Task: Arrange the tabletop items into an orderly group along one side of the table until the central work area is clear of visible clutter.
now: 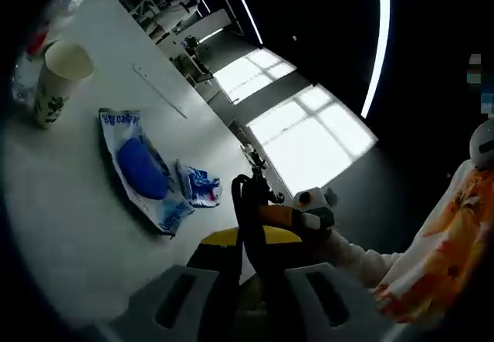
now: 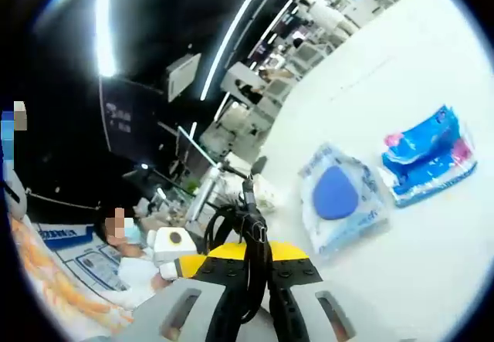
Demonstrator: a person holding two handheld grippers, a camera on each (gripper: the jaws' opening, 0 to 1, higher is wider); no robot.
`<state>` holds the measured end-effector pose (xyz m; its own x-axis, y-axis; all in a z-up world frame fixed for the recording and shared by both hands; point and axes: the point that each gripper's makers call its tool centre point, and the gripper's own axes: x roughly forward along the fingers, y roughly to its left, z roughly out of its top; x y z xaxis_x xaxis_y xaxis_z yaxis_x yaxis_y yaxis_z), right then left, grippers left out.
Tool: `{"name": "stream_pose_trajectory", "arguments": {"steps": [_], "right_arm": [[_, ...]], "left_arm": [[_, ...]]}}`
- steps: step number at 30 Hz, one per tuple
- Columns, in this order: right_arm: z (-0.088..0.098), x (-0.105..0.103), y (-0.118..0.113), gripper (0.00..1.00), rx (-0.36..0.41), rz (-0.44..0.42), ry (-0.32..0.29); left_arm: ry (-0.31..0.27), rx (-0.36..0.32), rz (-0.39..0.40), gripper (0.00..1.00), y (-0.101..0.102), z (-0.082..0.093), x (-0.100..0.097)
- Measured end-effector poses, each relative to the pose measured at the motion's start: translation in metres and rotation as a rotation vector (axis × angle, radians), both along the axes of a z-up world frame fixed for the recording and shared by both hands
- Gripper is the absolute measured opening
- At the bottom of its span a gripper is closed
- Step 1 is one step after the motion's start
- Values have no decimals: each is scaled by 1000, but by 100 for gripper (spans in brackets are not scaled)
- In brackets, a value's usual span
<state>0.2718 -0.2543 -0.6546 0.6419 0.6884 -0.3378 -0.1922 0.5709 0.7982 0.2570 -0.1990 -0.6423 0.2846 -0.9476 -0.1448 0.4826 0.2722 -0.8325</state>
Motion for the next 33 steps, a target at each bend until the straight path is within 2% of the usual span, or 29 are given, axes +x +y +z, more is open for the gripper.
{"name": "stream_pose_trajectory", "arguments": {"steps": [4,8,10,11,14,16,18,27,31,33], "right_arm": [[-14,-12,-17,4,-59,-17,42],[-29,-16,-47,4,-139,-70,94],[-36,-18,-59,4,-185,-85,119],[-43,-18,-69,4,-217,-107,148],[-55,-18,-84,4,-235,-167,215],[-61,-17,-93,4,-255,-212,245],[-63,-13,-97,4,-263,-217,238],[-87,-2,-106,5,-396,-181,308],[-94,1,-113,6,-427,-180,325],[-96,3,-116,6,-452,-173,305]], "left_arm": [[-13,120,-69,5,-17,-18,-9],[-18,197,-114,6,-42,-35,-8],[-45,294,-137,6,-56,-50,-3],[-80,343,-167,6,-65,-56,-1],[-108,466,-193,7,-81,-72,6],[-133,496,-203,8,-89,-75,10],[-154,524,-210,8,-96,-77,16],[-126,637,-250,8,-102,-95,34],[-185,694,-305,9,-105,-102,35],[-211,728,-324,10,-105,-107,36]]}}
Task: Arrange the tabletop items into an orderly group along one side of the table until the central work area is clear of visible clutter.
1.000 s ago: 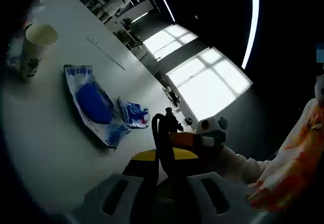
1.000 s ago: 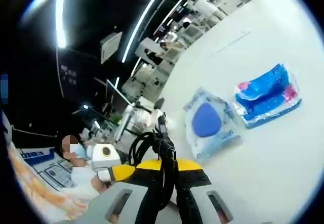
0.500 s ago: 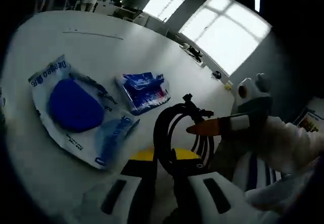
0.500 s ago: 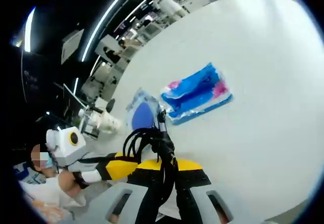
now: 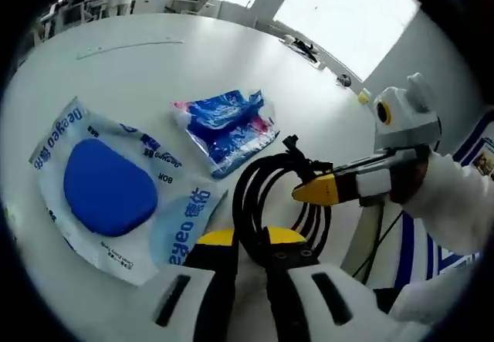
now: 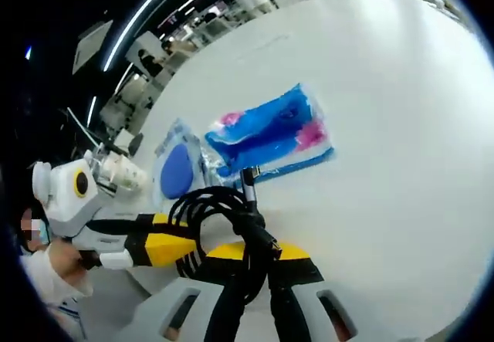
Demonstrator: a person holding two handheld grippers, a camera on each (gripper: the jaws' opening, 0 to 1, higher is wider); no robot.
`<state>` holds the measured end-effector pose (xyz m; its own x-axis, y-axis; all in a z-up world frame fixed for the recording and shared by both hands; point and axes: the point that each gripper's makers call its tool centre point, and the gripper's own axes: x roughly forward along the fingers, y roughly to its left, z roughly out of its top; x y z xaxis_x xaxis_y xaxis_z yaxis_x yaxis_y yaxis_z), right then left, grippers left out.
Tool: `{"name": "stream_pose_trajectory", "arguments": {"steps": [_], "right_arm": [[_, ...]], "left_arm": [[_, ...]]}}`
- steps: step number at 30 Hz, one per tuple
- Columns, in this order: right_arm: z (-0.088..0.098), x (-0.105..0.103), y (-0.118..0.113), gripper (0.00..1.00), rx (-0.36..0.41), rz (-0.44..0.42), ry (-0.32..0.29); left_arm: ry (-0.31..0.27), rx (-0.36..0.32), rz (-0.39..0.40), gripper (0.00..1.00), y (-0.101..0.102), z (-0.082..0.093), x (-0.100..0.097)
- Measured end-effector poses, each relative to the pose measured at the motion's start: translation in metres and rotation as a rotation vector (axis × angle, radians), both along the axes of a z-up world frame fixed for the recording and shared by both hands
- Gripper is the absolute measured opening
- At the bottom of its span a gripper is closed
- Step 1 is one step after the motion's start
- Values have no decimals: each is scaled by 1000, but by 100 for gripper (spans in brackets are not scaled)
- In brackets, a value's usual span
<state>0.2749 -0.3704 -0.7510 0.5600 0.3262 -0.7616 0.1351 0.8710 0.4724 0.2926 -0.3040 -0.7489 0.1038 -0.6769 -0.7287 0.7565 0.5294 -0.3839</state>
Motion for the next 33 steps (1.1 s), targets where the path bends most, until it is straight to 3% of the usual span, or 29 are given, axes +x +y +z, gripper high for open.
{"name": "stream_pose_trajectory", "arguments": {"steps": [2,7,10,15,18,21,24,26,27,29,33], "right_arm": [[-4,0,-3,6,-19,2,12],[-9,2,-14,7,-40,-39,19],[-9,3,-16,8,-66,-42,9],[-9,5,-19,10,-119,-3,0],[-5,4,-21,14,-110,-2,-20],[-1,2,-24,20,-92,-25,-41],[6,-3,-25,21,-77,-31,-76],[13,-4,-30,20,-92,-42,-112],[16,-4,-32,21,-99,-47,-129],[24,-5,-33,25,-99,-65,-163],[39,-4,-33,35,-80,-108,-235]], "left_arm": [[3,14,5,10,-2,-2,0],[75,29,51,12,-2,-7,1],[45,46,4,11,-1,-8,-2],[40,48,14,12,-2,-5,0],[30,42,14,12,-2,-3,-2],[-35,59,-34,11,0,1,-1],[-37,46,-35,15,-1,8,-5],[-38,35,-46,21,-3,14,-10],[-85,26,-103,24,-4,18,-13],[-158,32,-140,32,-1,24,-13],[-194,-17,-133,45,4,37,-13]]}}
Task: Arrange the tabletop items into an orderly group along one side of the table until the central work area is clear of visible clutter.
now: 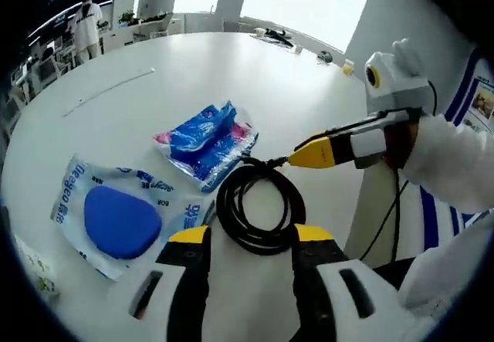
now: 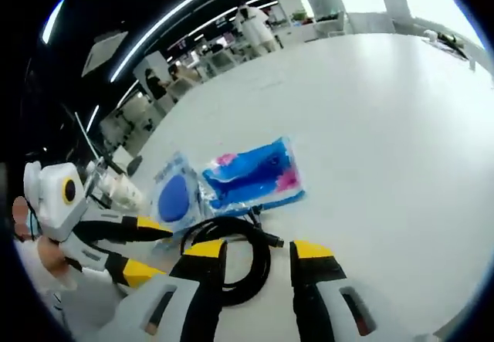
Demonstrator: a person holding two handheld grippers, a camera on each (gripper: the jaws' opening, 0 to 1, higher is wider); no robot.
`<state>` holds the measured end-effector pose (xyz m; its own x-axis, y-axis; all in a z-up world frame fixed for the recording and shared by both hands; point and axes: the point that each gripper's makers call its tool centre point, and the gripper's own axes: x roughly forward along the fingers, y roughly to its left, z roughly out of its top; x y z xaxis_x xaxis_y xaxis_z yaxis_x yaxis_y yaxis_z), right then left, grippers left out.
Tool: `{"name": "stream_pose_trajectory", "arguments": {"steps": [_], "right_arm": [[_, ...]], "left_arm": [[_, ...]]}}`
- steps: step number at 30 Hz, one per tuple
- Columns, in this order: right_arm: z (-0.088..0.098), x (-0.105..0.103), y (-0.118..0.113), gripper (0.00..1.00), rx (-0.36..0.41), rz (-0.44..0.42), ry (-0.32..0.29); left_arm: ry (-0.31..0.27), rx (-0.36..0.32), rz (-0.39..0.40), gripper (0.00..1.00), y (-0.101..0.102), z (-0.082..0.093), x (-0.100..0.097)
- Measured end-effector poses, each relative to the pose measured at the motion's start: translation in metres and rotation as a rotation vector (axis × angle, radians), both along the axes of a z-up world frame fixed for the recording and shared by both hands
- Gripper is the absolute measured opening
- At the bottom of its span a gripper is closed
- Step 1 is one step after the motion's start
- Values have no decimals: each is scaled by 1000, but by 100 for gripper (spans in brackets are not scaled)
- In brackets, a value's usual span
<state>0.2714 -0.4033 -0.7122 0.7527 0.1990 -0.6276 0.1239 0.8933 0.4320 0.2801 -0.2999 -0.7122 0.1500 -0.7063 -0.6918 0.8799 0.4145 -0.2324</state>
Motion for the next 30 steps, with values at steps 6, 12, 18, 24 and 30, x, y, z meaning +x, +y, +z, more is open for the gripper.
{"name": "stream_pose_trajectory", "arguments": {"steps": [6,12,18,24,30], "right_arm": [[14,4,16,61,70,-24,-77],[16,3,28,88,105,-45,-87],[17,1,36,98,128,-37,-80],[18,1,42,97,129,-22,-71],[19,1,48,96,133,-3,-59]], "left_arm": [[-60,-105,58,67,14,26,15],[-103,-119,125,99,39,30,35],[-110,-107,183,100,62,33,47],[-116,-100,201,100,69,31,52],[-129,-100,223,100,77,31,63]]}}
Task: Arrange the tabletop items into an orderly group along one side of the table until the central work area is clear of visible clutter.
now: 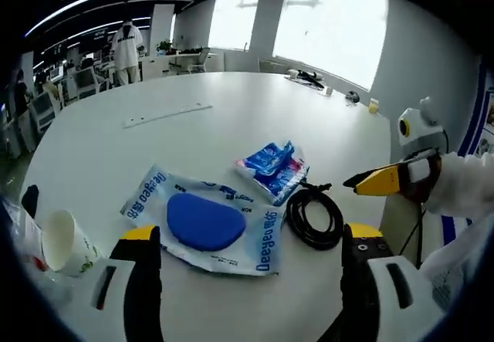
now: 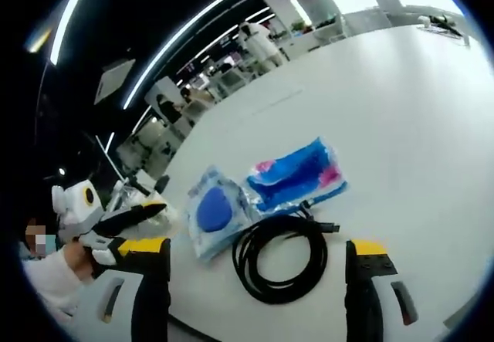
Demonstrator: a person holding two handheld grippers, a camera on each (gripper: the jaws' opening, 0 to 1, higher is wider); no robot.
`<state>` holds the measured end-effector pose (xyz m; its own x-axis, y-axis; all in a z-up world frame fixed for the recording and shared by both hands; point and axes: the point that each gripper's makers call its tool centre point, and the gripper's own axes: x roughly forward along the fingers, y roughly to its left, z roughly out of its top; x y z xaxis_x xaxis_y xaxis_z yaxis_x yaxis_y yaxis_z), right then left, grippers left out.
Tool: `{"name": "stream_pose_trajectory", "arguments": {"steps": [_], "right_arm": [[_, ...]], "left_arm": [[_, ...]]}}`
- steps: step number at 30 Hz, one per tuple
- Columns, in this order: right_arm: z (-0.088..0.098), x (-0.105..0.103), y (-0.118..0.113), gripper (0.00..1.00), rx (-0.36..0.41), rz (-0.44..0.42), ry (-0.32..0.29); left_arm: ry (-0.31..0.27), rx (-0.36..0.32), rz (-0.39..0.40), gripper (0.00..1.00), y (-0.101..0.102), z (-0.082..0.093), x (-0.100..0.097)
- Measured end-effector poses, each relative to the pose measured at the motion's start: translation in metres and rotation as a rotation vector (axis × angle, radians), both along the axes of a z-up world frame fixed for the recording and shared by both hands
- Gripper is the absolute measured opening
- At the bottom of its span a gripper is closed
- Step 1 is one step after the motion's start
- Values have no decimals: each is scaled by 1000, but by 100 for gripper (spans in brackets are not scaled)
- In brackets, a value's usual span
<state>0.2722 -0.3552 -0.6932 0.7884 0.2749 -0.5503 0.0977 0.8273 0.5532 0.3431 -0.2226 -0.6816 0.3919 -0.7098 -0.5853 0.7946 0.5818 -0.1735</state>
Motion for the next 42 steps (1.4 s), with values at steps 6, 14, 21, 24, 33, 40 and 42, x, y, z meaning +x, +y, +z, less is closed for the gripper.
{"name": "stream_pose_trajectory", "arguments": {"steps": [6,14,21,24,33,40,42], "right_arm": [[0,-2,5,94,29,-3,-4],[-4,-7,23,91,77,16,13],[0,-6,51,88,100,78,22],[3,-5,63,85,115,105,22],[-1,4,113,76,207,174,56],[-27,8,128,67,200,191,174],[-28,12,128,64,219,160,181]], "left_arm": [[-18,20,25,100,15,1,18],[-50,77,71,100,33,2,53],[-44,99,139,99,44,-1,81],[-33,110,143,96,42,-5,89],[56,157,168,83,35,-30,110],[96,245,163,66,37,-49,125],[106,261,167,62,38,-55,130]]}}
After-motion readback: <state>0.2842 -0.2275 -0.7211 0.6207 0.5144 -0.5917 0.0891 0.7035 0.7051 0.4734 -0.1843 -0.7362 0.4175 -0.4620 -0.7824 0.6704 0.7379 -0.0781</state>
